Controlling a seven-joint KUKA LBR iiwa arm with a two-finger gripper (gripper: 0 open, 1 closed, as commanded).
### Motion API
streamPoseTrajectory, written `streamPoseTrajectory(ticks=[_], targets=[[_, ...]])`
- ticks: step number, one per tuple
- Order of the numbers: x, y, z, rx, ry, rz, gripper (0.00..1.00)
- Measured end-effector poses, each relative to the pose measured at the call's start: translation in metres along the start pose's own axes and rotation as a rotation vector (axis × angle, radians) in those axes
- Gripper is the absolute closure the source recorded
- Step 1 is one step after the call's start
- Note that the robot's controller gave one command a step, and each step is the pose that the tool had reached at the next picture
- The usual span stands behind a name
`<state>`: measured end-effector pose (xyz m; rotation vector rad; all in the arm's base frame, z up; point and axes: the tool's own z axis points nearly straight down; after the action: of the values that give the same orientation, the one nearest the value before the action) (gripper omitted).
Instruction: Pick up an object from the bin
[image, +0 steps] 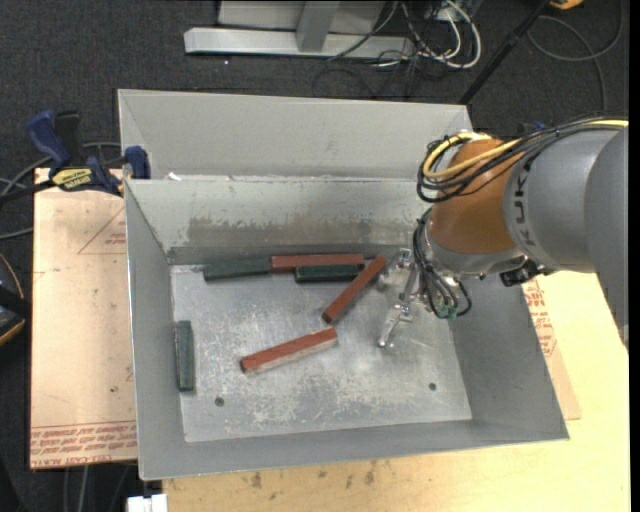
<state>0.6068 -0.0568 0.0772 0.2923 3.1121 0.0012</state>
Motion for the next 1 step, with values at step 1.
streamPoseTrajectory(ticks=[1], targets=[[0.0000,0.0000,0.0000,0.000,0.000,0.000,0.00]])
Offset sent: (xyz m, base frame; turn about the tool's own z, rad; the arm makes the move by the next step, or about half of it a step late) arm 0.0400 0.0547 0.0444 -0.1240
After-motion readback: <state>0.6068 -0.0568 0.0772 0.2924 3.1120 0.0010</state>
